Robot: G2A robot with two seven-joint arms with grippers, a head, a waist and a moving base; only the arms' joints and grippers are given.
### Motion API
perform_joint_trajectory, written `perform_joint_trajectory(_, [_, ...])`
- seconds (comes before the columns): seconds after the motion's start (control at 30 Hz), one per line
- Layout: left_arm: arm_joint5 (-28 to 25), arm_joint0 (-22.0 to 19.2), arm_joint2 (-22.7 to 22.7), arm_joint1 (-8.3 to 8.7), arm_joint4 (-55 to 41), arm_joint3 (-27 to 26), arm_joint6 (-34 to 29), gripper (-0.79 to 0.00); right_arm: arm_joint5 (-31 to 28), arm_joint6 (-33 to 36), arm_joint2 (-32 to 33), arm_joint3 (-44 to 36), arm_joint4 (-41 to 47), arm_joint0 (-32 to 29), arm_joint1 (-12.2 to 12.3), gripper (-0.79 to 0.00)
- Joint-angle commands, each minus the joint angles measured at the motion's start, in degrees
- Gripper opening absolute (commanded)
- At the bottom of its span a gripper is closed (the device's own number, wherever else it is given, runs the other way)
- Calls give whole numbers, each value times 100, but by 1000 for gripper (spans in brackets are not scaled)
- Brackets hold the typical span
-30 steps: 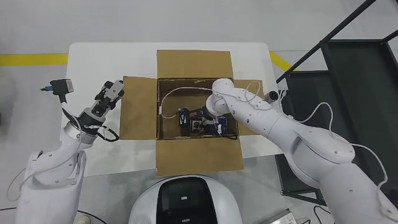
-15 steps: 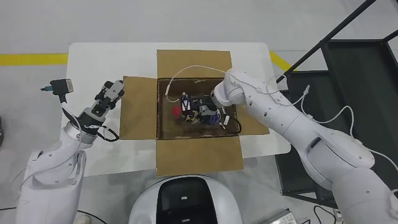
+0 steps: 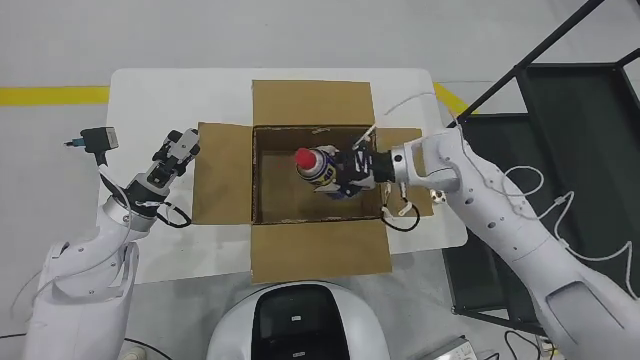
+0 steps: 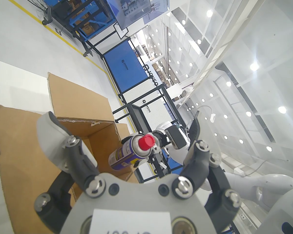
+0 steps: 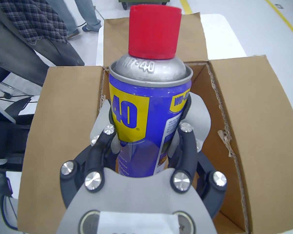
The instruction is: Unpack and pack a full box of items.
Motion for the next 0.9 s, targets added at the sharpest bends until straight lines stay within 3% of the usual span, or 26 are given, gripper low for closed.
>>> perform_joint_trajectory(0.0, [0, 0, 0, 0, 0, 0, 1, 0, 68, -537, 395, -48, -225, -442, 88, -785])
perform_joint_trajectory(0.07, [0, 0, 0, 0, 0, 0, 1, 0, 126, -880, 590, -142, -393, -692, 130, -785])
perform_joint_trajectory(0.57, [0, 0, 0, 0, 0, 0, 1, 0, 154, -882, 596, -139, -383, -703, 130, -785])
perform_joint_trajectory(0.73, [0, 0, 0, 0, 0, 0, 1, 0, -1, -1753, 885, -230, -244, -1037, 179, -785])
perform_joint_trajectory(0.87, [0, 0, 0, 0, 0, 0, 1, 0, -1, -2895, 1289, -234, -444, -1542, 296, -785])
